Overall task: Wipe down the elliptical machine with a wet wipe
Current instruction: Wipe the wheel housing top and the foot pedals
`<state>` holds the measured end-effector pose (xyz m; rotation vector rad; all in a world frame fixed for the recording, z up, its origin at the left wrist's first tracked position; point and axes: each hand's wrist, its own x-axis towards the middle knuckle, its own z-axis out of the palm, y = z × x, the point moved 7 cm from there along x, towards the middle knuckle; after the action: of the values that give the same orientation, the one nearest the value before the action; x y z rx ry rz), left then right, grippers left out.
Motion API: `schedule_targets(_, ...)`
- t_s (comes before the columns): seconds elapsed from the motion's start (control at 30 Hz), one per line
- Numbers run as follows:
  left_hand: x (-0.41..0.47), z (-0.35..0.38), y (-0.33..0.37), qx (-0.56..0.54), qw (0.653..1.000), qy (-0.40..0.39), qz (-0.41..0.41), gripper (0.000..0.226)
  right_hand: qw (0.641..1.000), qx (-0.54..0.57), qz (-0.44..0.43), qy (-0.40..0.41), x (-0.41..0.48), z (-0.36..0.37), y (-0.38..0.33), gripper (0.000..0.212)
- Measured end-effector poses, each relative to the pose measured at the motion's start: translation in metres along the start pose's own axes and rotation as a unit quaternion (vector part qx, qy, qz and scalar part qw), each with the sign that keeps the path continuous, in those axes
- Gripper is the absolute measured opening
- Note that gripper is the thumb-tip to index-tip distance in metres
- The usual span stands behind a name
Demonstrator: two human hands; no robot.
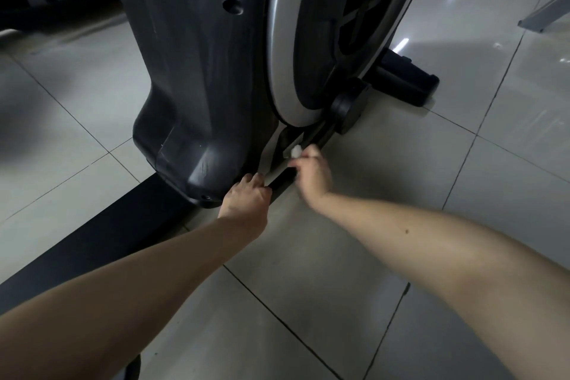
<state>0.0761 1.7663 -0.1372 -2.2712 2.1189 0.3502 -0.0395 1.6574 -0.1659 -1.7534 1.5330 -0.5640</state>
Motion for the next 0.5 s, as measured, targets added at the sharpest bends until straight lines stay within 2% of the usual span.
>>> schedule_targets(0.07, -0.002, 0.002, -0.001, 0.003, 1.000, -0.001, 0.007, 0.045, 1.000, -0.026, -0.013, -0.001, -0.023, 0.016, 0.003, 0.014)
schedule_targets(0.1, -0.003, 0.002, -0.001, 0.002, 1.000, -0.005, 0.010, 0.048, 0.998, -0.044, -0.047, 0.004, -0.025, 0.021, 0.002, 0.017)
schedule_targets(0.17, -0.005, 0.002, -0.005, -0.004, 1.000, -0.010, 0.011, 0.050, 0.993, -0.083, -0.084, -0.008, -0.016, 0.022, 0.002, 0.014)
schedule_targets(0.23, -0.008, 0.001, -0.006, -0.008, 1.000, -0.010, 0.012, 0.046, 0.994, -0.083, -0.075, -0.019, 0.006, 0.010, 0.004, 0.009)
schedule_targets(0.33, -0.017, 0.000, -0.005, -0.002, 1.000, -0.007, 0.028, 0.046, 0.980, -0.170, -0.101, 0.016, 0.032, -0.017, 0.005, 0.028)
schedule_targets(0.4, -0.025, -0.004, -0.007, -0.001, 0.999, 0.000, 0.039, 0.046, 0.971, -0.198, -0.130, -0.005, 0.026, -0.011, -0.001, 0.030)
schedule_targets(0.43, -0.029, -0.008, -0.009, 0.001, 0.999, 0.001, 0.044, 0.045, 0.969, -0.206, -0.138, -0.017, 0.014, -0.003, -0.004, 0.026)
schedule_targets(0.5, -0.037, -0.015, -0.017, 0.011, 0.998, 0.002, 0.056, 0.040, 0.965, -0.197, -0.169, -0.037, -0.018, 0.018, -0.011, 0.005)
